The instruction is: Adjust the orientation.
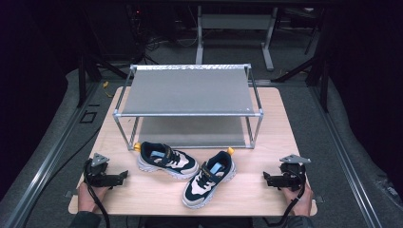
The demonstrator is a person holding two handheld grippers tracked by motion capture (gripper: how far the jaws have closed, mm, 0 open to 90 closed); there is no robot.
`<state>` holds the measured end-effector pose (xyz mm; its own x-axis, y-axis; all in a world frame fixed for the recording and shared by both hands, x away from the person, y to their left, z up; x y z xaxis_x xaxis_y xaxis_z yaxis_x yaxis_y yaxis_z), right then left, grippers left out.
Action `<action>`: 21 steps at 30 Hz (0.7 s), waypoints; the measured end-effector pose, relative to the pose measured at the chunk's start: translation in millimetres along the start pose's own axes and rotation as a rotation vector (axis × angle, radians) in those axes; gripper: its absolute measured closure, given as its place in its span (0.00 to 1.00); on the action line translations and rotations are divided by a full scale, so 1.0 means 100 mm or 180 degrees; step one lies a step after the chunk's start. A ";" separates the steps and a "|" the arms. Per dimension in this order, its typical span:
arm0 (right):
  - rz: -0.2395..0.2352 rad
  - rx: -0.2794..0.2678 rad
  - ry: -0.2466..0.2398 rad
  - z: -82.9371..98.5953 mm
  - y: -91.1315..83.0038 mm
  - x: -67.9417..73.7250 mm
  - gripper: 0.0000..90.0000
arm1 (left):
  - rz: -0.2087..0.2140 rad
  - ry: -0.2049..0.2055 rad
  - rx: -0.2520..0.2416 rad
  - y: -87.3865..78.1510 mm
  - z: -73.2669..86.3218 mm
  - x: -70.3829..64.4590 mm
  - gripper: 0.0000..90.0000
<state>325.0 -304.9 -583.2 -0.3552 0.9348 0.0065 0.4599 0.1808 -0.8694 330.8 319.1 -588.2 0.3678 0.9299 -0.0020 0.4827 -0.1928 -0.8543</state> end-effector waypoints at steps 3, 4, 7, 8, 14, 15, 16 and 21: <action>0.0002 -0.0004 0.0001 0.00 0.00 0.00 0.00 | 0.0002 0.0004 0.0004 0.00 0.00 0.00 0.00; 0.0004 -0.0007 0.0003 0.00 0.00 0.00 0.00 | 0.0002 0.0008 0.0006 0.00 0.00 0.00 0.00; 0.0002 -0.0022 0.0012 0.00 0.01 0.00 0.00 | 0.0021 0.0046 0.0010 0.00 0.00 0.00 0.00; 0.0001 -0.0017 0.0007 -0.01 0.01 0.00 0.00 | 0.0016 0.0050 -0.0001 0.00 -0.01 0.00 0.00; 0.0000 -0.0023 0.0014 -0.01 0.01 0.00 0.00 | 0.0108 0.0116 -0.0089 -0.08 -0.02 0.02 0.00; -0.0005 -0.0022 0.0011 -0.01 0.01 0.00 0.00 | 0.0108 0.0116 -0.0089 -0.08 -0.02 0.02 0.00; -0.0005 -0.0022 0.0011 -0.01 0.01 0.00 0.00 | 0.0118 0.0128 -0.0118 -0.13 -0.03 0.01 0.00; -0.0003 -0.0021 0.0011 -0.01 0.01 0.00 0.00 | 0.0225 0.0313 -0.0265 -0.43 -0.12 -0.05 0.00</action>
Point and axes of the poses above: each handheld gripper's, and its own axes: y roughly forward along the jaws, z roughly out of its underside, x roughly to its left, the point moved 2 cm from there along y, roughly forward along the jaws, and after that the axes turned 14 degrees about x, right-handed, at the moved point
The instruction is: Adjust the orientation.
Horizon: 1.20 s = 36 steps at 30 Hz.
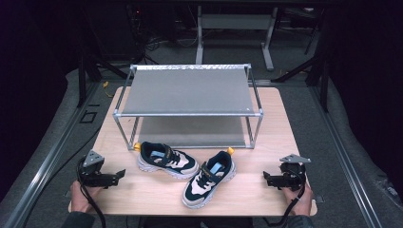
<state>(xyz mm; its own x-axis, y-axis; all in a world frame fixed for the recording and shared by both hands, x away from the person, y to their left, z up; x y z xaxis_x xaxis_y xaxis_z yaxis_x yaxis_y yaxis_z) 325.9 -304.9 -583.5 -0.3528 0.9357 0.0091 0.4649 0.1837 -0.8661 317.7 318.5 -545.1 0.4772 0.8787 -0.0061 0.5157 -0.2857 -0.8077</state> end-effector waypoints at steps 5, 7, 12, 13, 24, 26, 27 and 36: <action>-0.0004 -0.0004 0.0003 0.00 0.00 0.00 0.00 | 0.0082 0.0254 -0.0088 -0.25 -0.22 -0.16 0.00; 0.0003 -0.0005 0.0011 0.00 0.00 0.00 0.00 | 0.0172 0.0310 -0.0098 -0.30 -0.30 -0.21 0.00; 0.0008 -0.0002 0.0011 0.00 0.00 -0.01 0.00 | 0.0232 0.0597 -0.0158 -0.39 -0.53 -0.46 0.00; 0.0009 -0.0003 0.0013 0.00 0.00 -0.01 0.00 | 0.0250 0.0639 -0.0169 -0.40 -0.56 -0.49 0.00; 0.0007 -0.0005 0.0015 0.00 0.00 -0.01 0.00 | 0.0455 0.1271 0.0170 -0.06 -0.90 -0.93 0.07; 0.0016 -0.0004 0.0016 0.00 0.00 0.00 0.00 | 0.0495 0.1328 0.0206 -0.01 -0.92 -0.97 0.11; 0.0019 -0.0008 0.0018 0.00 0.00 0.00 0.00 | 0.0516 0.1346 0.0225 0.01 -0.93 -0.98 0.18; 0.0020 -0.0008 0.0021 0.00 0.00 0.00 0.00 | 0.0829 0.1349 0.0539 0.17 -0.99 -0.99 0.57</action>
Point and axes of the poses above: each handheld gripper's, and its own axes: y roughly forward along the jaws, z roughly out of its underside, x roughly to its left, the point moved 2 cm from there along y, roughly forward along the jaws, and after that the axes turned 14 degrees about x, right-handed, at the moved point
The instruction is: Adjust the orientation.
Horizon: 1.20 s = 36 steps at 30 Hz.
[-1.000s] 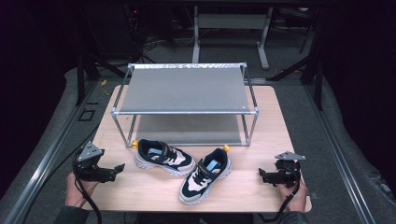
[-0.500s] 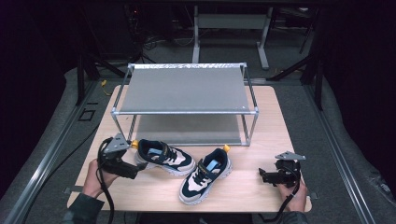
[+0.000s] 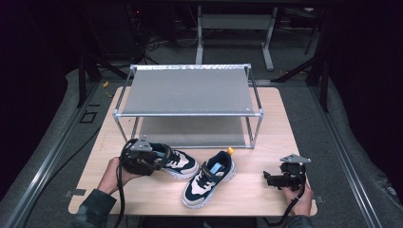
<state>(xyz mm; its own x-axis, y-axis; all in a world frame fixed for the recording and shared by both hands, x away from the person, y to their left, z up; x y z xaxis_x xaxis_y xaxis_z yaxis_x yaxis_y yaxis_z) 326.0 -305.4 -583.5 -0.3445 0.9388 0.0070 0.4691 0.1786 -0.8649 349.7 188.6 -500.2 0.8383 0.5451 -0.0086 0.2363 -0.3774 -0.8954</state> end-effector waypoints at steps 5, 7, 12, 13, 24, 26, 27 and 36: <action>-0.0002 0.0000 0.0000 0.00 0.00 0.00 0.00 | 0.0147 0.0018 0.0062 0.01 -0.02 0.05 0.65; -0.0001 0.0000 0.0000 0.00 0.00 0.00 0.00 | 0.0214 0.0028 0.0073 0.02 -0.02 0.08 0.68; -0.0003 -0.0003 0.0002 0.00 0.00 0.00 0.00 | 0.0200 0.0017 0.0095 0.05 -0.02 0.13 0.83; -0.0003 -0.0003 0.0002 0.00 0.00 0.00 0.00 | 0.0185 0.0009 0.0084 0.05 -0.02 0.12 0.83; -0.0004 -0.0002 0.0005 0.00 0.00 0.00 0.00 | -0.0067 0.0017 -0.0132 -0.04 0.00 -0.06 0.91; -0.0003 -0.0003 0.0007 0.00 0.00 0.00 0.00 | -0.0181 -0.0064 -0.0183 -0.08 0.00 -0.14 0.92; -0.0003 -0.0004 0.0007 0.00 0.00 0.00 0.00 | -0.0229 -0.0130 -0.0212 -0.11 0.00 -0.18 0.92; 0.0000 -0.0003 0.0010 0.00 0.00 0.00 0.00 | -0.0773 -0.0697 -0.0347 -0.16 0.09 -0.46 0.92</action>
Point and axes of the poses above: each handheld gripper's, and its own axes: y roughly forward along the jaws, z roughly out of its underside, x roughly to its left, the point moved 2 cm from there along y, roughly forward along the jaws, and after that the axes turned 14 degrees about x, right-handed, at the moved point
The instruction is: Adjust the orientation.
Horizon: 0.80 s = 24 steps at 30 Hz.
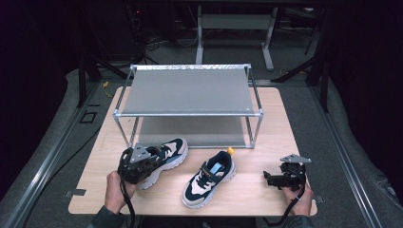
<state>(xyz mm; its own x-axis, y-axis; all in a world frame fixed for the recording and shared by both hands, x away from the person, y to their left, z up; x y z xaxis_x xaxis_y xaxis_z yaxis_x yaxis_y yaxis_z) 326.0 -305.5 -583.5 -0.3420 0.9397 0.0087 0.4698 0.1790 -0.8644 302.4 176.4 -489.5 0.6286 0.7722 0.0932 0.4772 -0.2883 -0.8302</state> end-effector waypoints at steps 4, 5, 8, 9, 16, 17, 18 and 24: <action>0.0002 -0.0021 0.0004 0.00 0.00 0.00 0.00 | 0.0034 -0.0062 0.0070 0.08 0.07 -0.11 0.91; 0.0000 0.0001 -0.0001 0.00 0.00 0.00 0.00 | 0.0054 -0.0060 0.0085 0.10 0.08 -0.14 0.91; 0.0000 -0.0001 0.0001 0.00 0.00 0.00 0.00 | 0.0017 -0.0008 0.0119 0.15 0.09 -0.20 0.87; 0.0001 -0.0001 0.0001 0.00 0.00 0.00 0.00 | 0.0015 -0.0026 0.0113 0.14 0.08 -0.21 0.81; 0.0004 -0.0006 0.0000 0.00 0.00 0.00 0.00 | 0.0185 -0.0092 -0.0264 -0.17 0.13 -0.09 0.28; 0.0000 -0.0001 0.0002 0.00 0.00 0.00 0.00 | 0.0189 -0.0117 -0.0274 -0.20 0.16 -0.05 0.23; 0.0000 -0.0001 0.0002 0.00 0.00 0.00 0.00 | 0.0176 -0.0128 -0.0291 -0.23 0.19 0.00 0.17; -0.0001 -0.0020 0.0011 0.00 0.00 0.00 0.01 | 0.0210 -0.0331 -0.0332 -0.23 0.42 0.21 0.00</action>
<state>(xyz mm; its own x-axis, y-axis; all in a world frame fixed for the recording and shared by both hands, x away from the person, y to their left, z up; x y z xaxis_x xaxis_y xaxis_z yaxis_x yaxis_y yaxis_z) 326.3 -305.5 -583.8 -0.3393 0.9406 0.0107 0.4748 0.1811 -0.8613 278.9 223.0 -490.9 0.5963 0.8025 -0.0214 0.5016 -0.3932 -0.7706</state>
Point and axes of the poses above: each handheld gripper's, and its own axes: y roughly forward along the jaws, z roughly out of its underside, x roughly to its left, the point moved 2 cm from there along y, roughly forward along the jaws, and after that the axes turned 14 degrees about x, right-handed, at the moved point
